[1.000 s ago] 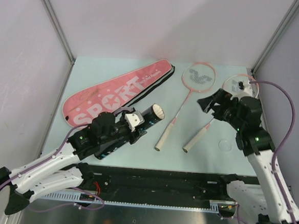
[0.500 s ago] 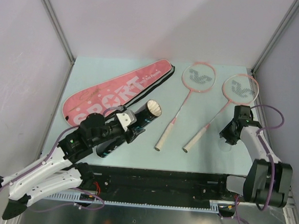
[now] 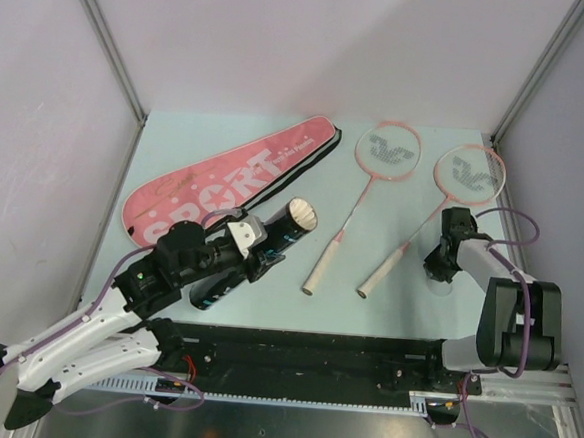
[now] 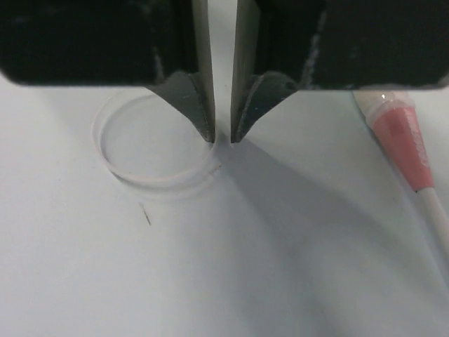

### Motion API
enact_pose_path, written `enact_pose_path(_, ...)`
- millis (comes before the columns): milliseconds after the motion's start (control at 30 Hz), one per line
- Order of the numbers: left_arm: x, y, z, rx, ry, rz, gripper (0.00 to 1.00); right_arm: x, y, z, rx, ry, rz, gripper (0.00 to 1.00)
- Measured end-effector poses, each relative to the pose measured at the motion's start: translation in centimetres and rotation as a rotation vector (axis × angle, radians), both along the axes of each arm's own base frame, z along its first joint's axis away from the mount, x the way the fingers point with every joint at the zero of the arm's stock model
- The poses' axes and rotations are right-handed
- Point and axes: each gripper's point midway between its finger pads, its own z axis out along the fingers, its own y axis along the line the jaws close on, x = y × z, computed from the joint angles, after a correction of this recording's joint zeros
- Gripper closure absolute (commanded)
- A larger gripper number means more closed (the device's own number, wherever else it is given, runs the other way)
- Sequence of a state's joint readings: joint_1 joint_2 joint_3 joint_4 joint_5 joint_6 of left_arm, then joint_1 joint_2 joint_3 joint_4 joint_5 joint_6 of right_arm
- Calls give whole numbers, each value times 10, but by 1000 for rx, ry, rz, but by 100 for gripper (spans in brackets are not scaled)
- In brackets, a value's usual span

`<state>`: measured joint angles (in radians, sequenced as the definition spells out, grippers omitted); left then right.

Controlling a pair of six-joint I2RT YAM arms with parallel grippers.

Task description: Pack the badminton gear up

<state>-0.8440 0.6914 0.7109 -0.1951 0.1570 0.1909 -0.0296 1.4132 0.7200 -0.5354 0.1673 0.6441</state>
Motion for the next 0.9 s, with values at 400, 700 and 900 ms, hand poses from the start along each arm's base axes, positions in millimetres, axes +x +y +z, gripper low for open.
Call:
enact_pose_path(400,-3,-13,-17,39,45,-62,85,25,106,115,84,-450,471,100)
enact_pose_path(700,-22,-28,-23,46,67,-213,84,-50,222,338,437,-1112,1140,100)
enact_pose_path(900,-29,-35,-38,71,112,-271,85,-72,248,339,568,-1063,1317,100)
